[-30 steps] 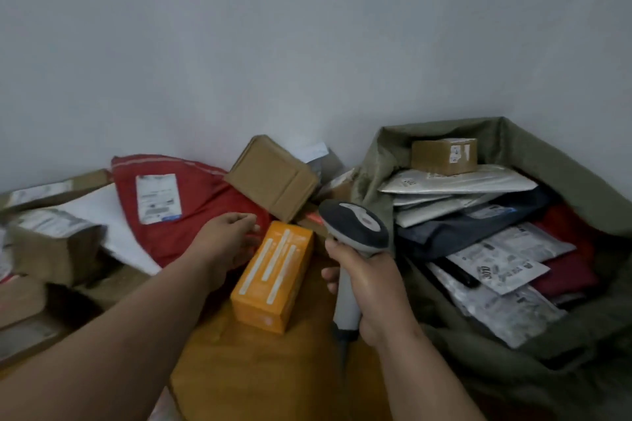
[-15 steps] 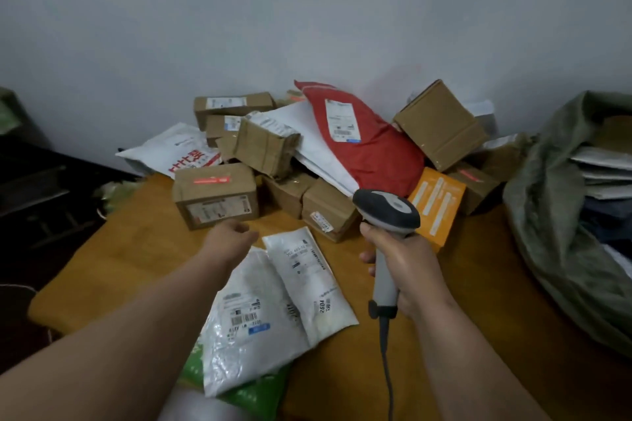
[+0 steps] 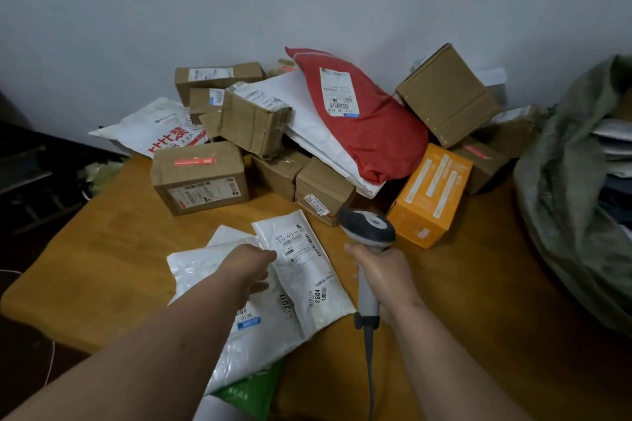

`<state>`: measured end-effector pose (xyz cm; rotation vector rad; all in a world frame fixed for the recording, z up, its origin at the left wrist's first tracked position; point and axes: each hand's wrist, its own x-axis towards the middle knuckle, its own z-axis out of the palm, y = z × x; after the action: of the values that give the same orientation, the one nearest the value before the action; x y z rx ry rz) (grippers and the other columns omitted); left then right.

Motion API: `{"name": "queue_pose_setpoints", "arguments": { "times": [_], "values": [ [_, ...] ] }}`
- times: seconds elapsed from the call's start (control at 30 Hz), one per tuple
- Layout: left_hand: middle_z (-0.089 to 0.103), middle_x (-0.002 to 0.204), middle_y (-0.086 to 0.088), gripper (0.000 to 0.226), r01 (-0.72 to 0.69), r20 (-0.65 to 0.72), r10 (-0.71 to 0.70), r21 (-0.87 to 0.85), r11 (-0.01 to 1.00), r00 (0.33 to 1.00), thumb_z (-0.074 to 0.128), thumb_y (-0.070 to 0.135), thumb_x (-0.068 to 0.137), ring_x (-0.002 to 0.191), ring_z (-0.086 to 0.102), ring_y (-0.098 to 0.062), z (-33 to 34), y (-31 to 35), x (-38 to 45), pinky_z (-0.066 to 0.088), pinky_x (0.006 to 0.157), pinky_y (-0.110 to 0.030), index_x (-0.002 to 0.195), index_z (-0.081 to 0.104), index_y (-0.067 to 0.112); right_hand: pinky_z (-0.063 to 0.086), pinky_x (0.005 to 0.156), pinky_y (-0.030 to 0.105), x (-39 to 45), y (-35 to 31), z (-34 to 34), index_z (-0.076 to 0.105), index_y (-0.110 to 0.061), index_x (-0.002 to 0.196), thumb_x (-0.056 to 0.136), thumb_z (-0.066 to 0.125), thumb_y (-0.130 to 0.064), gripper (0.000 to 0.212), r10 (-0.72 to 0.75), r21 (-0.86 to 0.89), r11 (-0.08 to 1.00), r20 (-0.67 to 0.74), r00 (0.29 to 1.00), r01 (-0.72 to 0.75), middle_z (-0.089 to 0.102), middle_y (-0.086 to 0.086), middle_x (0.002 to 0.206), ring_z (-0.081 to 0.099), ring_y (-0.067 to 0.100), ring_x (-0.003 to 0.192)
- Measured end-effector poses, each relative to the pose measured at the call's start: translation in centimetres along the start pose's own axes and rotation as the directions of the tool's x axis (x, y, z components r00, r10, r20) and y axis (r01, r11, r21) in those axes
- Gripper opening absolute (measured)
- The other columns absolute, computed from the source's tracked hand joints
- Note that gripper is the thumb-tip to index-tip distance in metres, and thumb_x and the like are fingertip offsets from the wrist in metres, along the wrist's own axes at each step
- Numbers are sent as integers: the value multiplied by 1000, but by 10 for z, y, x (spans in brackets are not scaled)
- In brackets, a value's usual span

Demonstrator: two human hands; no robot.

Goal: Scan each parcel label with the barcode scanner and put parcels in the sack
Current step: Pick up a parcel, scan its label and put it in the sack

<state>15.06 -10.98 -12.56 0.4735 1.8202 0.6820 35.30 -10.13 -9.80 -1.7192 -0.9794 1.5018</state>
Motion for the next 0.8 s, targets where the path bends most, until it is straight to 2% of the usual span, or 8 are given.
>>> {"name": "queue_pose_setpoints", "arguments": {
  "times": [0.13,0.2,0.33,0.47,0.57,0.63,0.73,0.8],
  "values": [
    [64,103,-17,9,57,20,-57,-21,998,998,55,7,94,97,62,-32,19,-10,15,56,76,-39,100,62,8,48,59,28,17,19,13,67,-12,81,85,74,-18,10,118,3,993,24,993,-118,67,3,71,63,18,64],
    [69,102,-21,13,65,41,-63,-53,996,997,54,3,92,93,67,-35,23,-13,21,57,79,-41,100,64,6,54,62,32,25,27,24,71,-9,85,83,74,-16,9,192,27,981,47,980,-193,74,7,73,70,23,64],
    [73,101,-16,37,56,119,-44,-99,993,992,59,11,73,93,70,-36,29,-19,42,59,85,-53,110,67,11,56,75,41,34,41,47,73,-8,93,80,77,-22,20,273,40,960,55,960,-276,76,15,88,72,34,84],
    [75,98,-9,36,-8,206,25,-82,997,978,66,22,74,92,72,-31,31,-22,42,60,82,-52,110,69,23,57,82,43,29,43,63,75,-13,93,80,78,-23,16,258,49,964,81,963,-262,77,8,85,73,29,86],
    [75,92,-13,24,-28,171,54,-148,989,984,61,4,88,80,72,-30,21,-19,36,61,70,-45,109,68,13,57,84,44,20,40,66,75,-13,98,82,77,-18,16,219,78,972,58,974,-223,78,6,87,73,27,88],
    [74,91,-14,21,-28,167,58,-179,984,984,57,0,93,75,72,-29,8,-15,33,59,62,-38,110,66,11,59,82,43,12,33,64,75,-14,98,84,76,-16,14,180,100,978,58,982,-185,78,3,86,74,24,85],
    [76,95,-13,21,-31,162,59,-171,985,985,58,2,94,83,74,-33,-13,-9,26,62,75,-50,108,66,14,52,66,28,-5,17,60,73,-17,98,84,75,-16,13,81,99,992,45,996,-85,75,-6,75,70,10,73],
    [76,90,-13,19,-42,158,69,-165,985,985,59,3,93,82,74,-35,-26,-6,19,61,76,-52,105,67,15,48,61,22,-16,7,62,72,-19,100,84,76,-16,16,10,96,995,43,999,-14,72,-9,72,67,6,69]
  ]
}}
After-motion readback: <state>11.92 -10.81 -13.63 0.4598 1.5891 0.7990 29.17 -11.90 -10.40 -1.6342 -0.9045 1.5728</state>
